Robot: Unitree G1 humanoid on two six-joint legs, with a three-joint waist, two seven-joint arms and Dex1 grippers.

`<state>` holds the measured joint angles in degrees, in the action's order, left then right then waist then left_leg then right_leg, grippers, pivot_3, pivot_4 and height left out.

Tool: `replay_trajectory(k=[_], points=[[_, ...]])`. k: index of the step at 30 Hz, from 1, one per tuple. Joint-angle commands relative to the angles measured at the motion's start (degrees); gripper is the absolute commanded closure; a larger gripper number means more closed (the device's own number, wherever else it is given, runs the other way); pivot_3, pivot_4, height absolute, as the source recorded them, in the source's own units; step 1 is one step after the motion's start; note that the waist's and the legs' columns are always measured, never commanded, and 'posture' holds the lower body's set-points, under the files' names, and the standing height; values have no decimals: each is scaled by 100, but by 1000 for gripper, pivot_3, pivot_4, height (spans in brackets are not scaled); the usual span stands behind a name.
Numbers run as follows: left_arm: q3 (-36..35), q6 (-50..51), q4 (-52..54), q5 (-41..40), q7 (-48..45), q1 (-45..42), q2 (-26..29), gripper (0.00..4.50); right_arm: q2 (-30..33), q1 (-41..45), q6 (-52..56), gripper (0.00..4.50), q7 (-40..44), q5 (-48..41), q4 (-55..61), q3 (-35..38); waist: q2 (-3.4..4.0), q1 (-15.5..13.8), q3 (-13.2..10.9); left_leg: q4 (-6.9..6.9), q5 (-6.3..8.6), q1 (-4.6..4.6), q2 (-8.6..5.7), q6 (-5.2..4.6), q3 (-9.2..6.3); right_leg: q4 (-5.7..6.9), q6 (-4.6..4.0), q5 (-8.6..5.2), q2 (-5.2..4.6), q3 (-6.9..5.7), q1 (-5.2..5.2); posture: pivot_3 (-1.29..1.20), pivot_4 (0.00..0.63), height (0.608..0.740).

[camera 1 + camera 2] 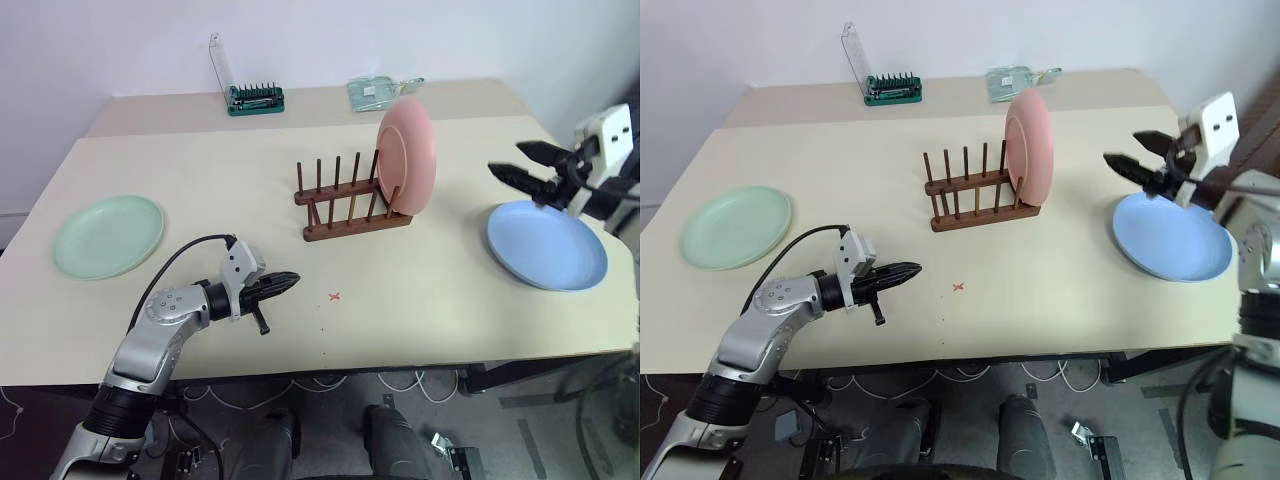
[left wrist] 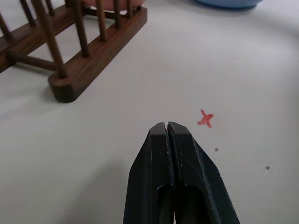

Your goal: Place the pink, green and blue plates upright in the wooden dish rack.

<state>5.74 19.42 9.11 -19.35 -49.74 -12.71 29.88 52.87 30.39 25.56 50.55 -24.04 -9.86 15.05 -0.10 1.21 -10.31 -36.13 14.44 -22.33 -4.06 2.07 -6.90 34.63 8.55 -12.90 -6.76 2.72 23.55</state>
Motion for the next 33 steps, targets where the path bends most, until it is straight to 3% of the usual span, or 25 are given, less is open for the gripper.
replay_trajectory(k=[1,7,11,16,20,23,33], points=[[-207,-68,46,-30,-4,-22,103,4500,131,-508,62,39,69,106,638,5,0,6,0,-1,0,2,1,0,2,3,0,0,1,1,0,0,150,740],[-1191,87,-293,-286,577,-136,163,4500,61,-1253,-146,39,50,403,1197,-202,0,-17,0,-7,0,3,1,0,7,13,0,0,0,6,2,0,150,740],[-2355,67,-1108,-168,1752,-475,309,3251,38,-1377,-310,0,231,553,1638,-559,-3,-19,-1,-8,0,4,0,0,5,22,1,0,-1,6,4,0,150,740],[-3536,372,-2085,202,3785,-922,498,769,-187,-1085,-717,0,268,834,1586,-1060,-9,-14,-2,-9,0,5,-2,1,4,29,2,-1,-1,6,8,0,150,740],[-4529,772,-2455,-42,5104,-1177,346,769,-316,-873,-924,0,335,1002,1255,-1272,-18,-46,0,-10,-1,5,-4,2,0,31,3,-1,-2,6,8,0,150,740],[-4836,1178,-2520,-276,5391,-1206,291,769,-351,-835,-1022,0,402,1043,1136,-1339,-35,-74,4,-10,-1,4,-7,3,-6,32,6,-3,-4,5,6,0,150,740],[-4654,2326,-2707,-587,5361,-1145,87,769,-283,-1178,-1080,0,864,799,1424,-1189,-52,-43,11,-9,-4,5,-7,9,-11,43,5,-3,-1,3,9,0,150,740]])
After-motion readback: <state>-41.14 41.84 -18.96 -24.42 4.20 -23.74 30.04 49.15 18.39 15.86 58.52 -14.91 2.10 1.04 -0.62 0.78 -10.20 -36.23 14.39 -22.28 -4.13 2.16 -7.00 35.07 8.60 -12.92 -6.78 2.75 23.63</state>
